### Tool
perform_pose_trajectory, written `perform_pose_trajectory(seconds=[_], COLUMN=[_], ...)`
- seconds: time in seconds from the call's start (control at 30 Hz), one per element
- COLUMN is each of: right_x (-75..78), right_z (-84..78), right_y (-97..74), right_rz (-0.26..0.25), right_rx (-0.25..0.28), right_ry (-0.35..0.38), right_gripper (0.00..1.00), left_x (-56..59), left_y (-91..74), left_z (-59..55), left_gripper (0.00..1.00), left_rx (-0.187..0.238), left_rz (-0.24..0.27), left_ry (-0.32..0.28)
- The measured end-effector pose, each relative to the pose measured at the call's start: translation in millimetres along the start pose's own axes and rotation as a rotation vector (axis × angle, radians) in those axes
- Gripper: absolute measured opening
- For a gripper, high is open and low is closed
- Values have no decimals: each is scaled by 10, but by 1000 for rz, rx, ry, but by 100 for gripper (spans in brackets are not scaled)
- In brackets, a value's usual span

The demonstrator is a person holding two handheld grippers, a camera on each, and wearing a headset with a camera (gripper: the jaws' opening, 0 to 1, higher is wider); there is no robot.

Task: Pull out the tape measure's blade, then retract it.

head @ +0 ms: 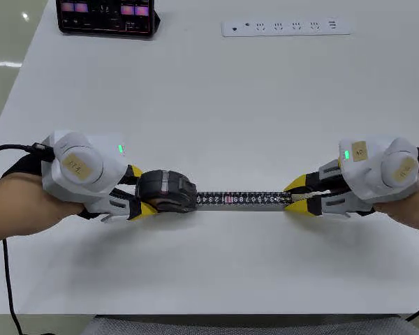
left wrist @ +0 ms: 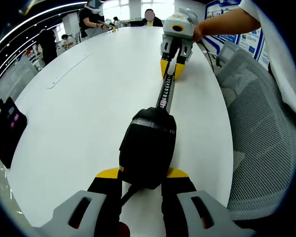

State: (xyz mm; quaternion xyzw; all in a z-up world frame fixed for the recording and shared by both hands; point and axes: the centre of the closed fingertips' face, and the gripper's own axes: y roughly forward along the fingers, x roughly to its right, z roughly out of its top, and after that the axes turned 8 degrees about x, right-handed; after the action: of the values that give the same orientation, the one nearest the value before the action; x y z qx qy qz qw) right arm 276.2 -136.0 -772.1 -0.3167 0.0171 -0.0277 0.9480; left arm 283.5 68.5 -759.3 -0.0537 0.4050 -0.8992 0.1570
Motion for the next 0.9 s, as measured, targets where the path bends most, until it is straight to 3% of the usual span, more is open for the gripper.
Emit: perform_pose_trajectory(seconds=[0.9], right_x=[32], right_z=[-227], right_y=[-268], right_rz=[-16], right_rx=[-64], right_ry=[0], right_gripper=[9], left_x=[0], left_y=[3], left_z=[2], left_gripper=[25], left_rx=[-4], left_rz=[-2], left_ry=[4])
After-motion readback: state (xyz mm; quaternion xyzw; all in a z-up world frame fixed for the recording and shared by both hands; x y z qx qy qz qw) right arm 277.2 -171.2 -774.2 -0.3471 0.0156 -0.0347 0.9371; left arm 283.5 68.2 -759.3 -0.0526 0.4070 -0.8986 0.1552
